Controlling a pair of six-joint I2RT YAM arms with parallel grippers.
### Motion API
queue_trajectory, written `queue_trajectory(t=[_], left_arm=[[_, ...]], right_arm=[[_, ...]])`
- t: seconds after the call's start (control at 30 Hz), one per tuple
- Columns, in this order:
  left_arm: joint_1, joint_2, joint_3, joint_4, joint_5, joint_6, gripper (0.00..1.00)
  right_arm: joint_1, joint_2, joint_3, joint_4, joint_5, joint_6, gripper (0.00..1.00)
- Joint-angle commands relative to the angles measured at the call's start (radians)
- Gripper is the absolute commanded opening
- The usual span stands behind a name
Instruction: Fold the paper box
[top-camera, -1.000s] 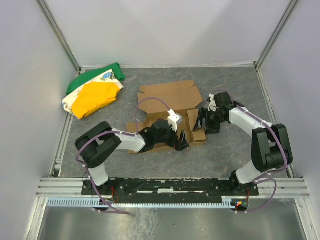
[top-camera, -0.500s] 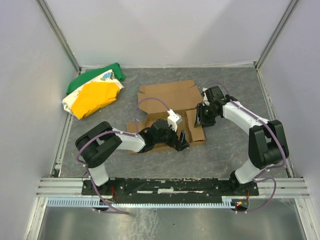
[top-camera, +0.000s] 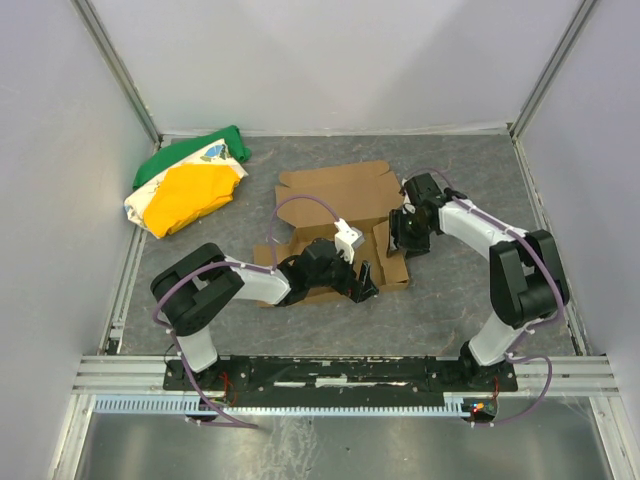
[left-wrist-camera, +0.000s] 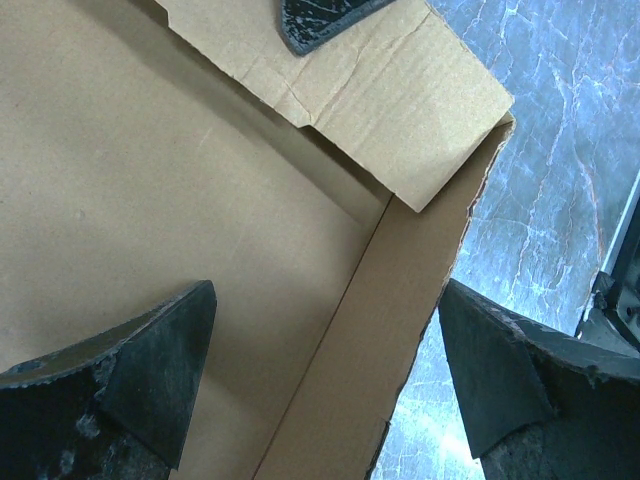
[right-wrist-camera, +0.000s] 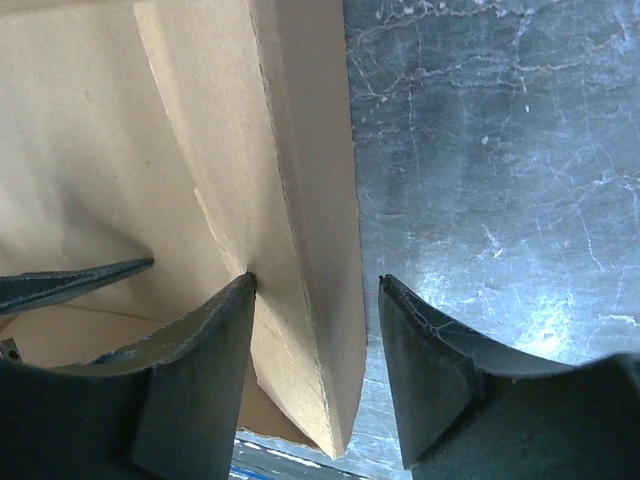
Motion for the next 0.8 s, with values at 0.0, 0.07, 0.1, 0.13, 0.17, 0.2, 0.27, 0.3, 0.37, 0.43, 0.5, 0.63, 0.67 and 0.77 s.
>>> queue_trajectory(t=[0.0,0.07,0.1,0.13,0.17,0.2,0.27,0.3,0.37,0.43,0.5,0.63,0.67,0.77], left_arm=[[0.002,0.018,-0.032,-0.069,0.015,-0.01,0.99],[0.001,0.016,-0.033,-0.069,0.015,-0.01,0.99],[0.0,0.016,-0.033,-0.068,0.015,-0.01,0.99],[0.002,0.016,-0.032,-0.069,0.015,-0.01,0.99],[0.001,0.016,-0.032,-0.069,0.015,-0.009,0.99],[0.001,0.016,-0.032,-0.07,0.017,-0.009,0.99],[0.001,0.016,-0.031,-0.072,0.017,-0.008,0.99],[0.0,0.016,-0.03,-0.073,0.016,-0.007,0.99],[0.0,0.015,-0.031,-0.078,0.016,-0.005,0.99],[0.0,0.014,-0.032,-0.082,0.016,-0.003,0.99],[0.001,0.011,-0.035,-0.084,0.015,-0.001,0.99],[0.0,0.01,-0.033,-0.097,0.011,-0.001,0.99],[0.001,0.012,-0.029,-0.107,0.011,0.0,0.99],[-0.001,0.014,-0.027,-0.111,0.012,0.0,0.99]], right_arm=[[0.013,0.027,0.06,-0.001,0.019,-0.018,0.61],[0.017,0.033,0.069,-0.003,0.025,-0.021,0.6],[0.018,0.037,0.073,-0.005,0.031,-0.023,0.59],[0.02,0.04,0.078,-0.009,0.043,-0.024,0.57],[0.023,0.042,0.085,-0.016,0.058,-0.024,0.52],[0.026,0.042,0.088,-0.022,0.079,-0.023,0.47],[0.03,0.043,0.099,-0.04,0.145,-0.017,0.33],[0.034,0.041,0.104,-0.05,0.176,-0.014,0.28],[0.043,0.033,0.108,-0.066,0.235,-0.005,0.22],[0.052,0.024,0.112,-0.082,0.296,-0.003,0.21],[0.065,0.019,0.114,-0.09,0.341,-0.003,0.2],[0.103,0.033,0.118,-0.105,0.429,-0.003,0.17],[0.117,0.036,0.118,-0.108,0.463,0.002,0.15],[0.147,0.048,0.112,-0.098,0.523,0.012,0.15]])
